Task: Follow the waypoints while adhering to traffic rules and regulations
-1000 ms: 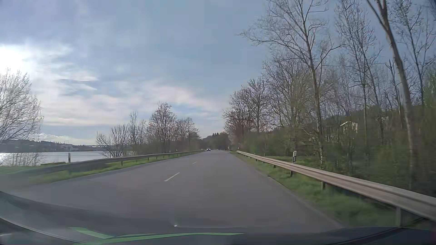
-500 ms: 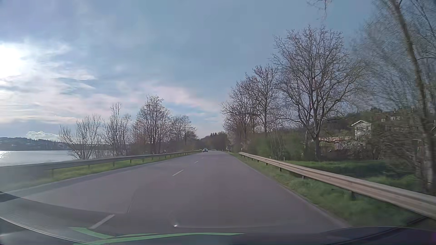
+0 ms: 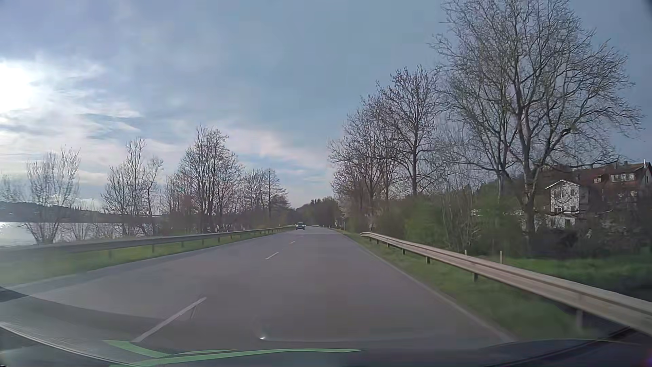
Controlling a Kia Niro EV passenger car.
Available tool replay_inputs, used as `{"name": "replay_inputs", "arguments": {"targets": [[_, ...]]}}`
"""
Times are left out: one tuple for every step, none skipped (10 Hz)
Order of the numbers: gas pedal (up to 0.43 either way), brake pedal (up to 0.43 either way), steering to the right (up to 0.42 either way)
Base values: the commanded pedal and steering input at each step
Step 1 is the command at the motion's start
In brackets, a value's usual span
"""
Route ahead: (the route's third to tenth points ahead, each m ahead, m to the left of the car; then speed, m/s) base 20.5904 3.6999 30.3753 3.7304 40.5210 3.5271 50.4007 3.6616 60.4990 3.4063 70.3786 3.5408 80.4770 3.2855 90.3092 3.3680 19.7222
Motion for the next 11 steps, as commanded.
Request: {"name": "replay_inputs", "arguments": {"targets": [[0.24, 0.0, 0.005], [0.24, 0.0, 0.004], [0.24, 0.0, 0.004], [0.24, 0.0, 0.004], [0.24, 0.0, 0.004], [0.24, 0.0, 0.004], [0.24, 0.0, 0.004], [0.24, 0.0, 0.003], [0.24, 0.0, 0.002], [0.24, 0.0, 0.0], [0.24, 0.0, 0.0]]}}
